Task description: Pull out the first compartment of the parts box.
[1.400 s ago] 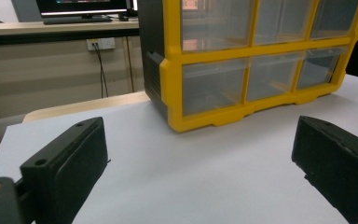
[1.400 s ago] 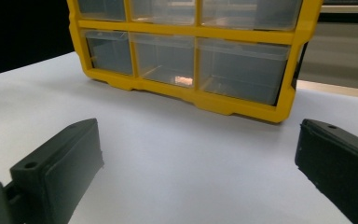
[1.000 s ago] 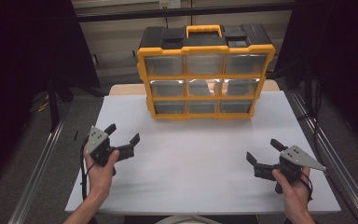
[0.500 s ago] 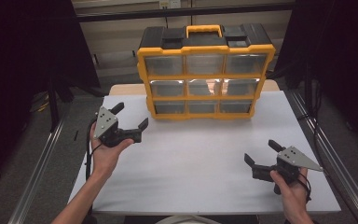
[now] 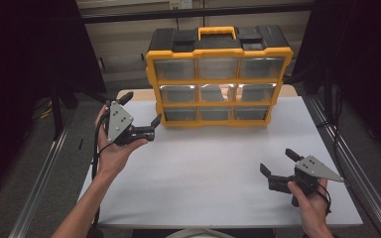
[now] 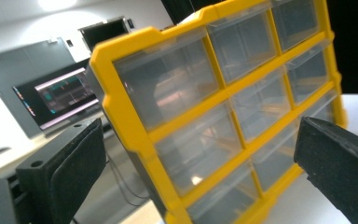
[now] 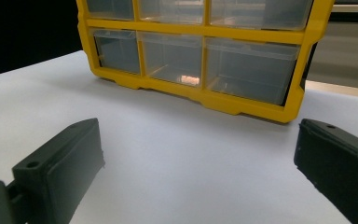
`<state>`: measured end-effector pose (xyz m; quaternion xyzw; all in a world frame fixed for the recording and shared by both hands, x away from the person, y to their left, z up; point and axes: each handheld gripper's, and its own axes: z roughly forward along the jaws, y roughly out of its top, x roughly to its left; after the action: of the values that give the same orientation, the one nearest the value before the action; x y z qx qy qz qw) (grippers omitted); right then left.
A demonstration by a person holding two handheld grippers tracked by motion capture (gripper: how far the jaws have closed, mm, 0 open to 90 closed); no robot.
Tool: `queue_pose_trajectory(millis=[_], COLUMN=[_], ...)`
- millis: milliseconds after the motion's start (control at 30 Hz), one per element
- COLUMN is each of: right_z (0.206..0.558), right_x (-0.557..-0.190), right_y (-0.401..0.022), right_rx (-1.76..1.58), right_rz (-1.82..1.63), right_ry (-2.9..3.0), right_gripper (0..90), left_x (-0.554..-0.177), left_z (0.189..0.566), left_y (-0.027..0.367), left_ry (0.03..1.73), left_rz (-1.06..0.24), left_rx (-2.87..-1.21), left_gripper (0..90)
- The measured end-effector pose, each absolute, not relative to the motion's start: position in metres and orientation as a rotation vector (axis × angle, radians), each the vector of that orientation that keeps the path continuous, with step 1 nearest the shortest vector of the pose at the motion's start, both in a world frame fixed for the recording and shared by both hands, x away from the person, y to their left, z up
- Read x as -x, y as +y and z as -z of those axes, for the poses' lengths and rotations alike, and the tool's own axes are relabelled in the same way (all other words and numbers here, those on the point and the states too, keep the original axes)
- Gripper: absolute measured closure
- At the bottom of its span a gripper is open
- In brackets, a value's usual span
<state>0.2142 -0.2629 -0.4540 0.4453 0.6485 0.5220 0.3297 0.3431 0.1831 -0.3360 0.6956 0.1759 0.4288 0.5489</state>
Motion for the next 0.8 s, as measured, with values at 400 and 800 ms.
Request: queue_pose_trajectory(millis=[400, 800], right_z=[0.453, 0.453], right_x=[-0.212, -0.212], right_y=[-0.262, -0.262], right_rx=[-1.147, -1.139], right_rz=[-1.377, -1.384], right_ry=[1.703, 1.711], right_gripper=[0.7, 0.8], left_x=[-0.359, -0.371], left_z=[0.328, 0.316], left_y=[0.159, 0.147], left_ry=[0.266, 0.130], left_rz=[-1.152, -1.380], left_rx=[-1.723, -1.779], left_gripper=[4.4, 5.4])
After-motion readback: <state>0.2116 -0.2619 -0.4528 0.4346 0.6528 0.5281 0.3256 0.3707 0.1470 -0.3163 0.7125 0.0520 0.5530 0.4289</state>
